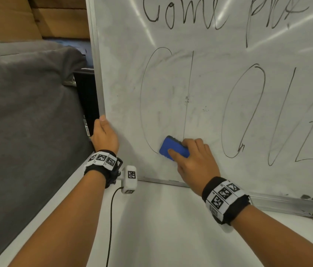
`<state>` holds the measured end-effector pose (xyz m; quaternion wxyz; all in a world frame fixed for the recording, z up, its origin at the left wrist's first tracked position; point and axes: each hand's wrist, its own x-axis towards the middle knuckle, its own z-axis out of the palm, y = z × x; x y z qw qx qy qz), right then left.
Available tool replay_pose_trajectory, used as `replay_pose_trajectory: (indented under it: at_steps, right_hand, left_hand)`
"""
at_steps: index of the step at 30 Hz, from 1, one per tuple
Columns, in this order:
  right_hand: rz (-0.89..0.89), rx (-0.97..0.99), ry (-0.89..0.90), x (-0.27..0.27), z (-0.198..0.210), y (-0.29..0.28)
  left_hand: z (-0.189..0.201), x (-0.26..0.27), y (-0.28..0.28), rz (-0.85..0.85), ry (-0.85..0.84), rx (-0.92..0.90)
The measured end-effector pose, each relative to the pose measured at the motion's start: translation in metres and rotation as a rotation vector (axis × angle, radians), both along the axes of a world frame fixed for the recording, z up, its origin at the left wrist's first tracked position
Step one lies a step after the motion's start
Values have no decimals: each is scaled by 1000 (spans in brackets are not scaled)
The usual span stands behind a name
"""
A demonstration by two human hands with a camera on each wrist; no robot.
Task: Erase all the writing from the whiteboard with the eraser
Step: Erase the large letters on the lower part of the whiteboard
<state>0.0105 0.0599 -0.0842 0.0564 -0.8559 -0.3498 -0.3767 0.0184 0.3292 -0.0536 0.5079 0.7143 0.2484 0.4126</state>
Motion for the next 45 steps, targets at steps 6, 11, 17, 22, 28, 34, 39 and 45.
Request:
replay_pose_trajectory:
  at_steps: [6,11,17,22,28,34,39,45]
  right_hand:
    - [-19,89,41,0,8,-5]
    - [42,-77,14,-2,-4,8]
    - [-4,-39,21,-1,1,20]
    - [64,-129,56,-6,-19,31]
    - [46,-38,30,2,0,43]
    - [93,-122,44,-5,-23,29]
    - [65,32,17,6,16,45]
    - [131,-61,50,4,-8,48]
  left_hand:
    - [-41,-12,8,-38,134,-14]
    - [-67,-25,7,-100,299,-17]
    - [-100,-41,23,-368,468,-59]
    - [-118,-44,29,-413,551,-71]
    - [-114,-42,25,-370,666,-88]
    - [-112,-42,27,-370,650,-119]
    - [-117,-43,16,-279,629,-31]
    - [-117,-44,15,-275,642,-29]
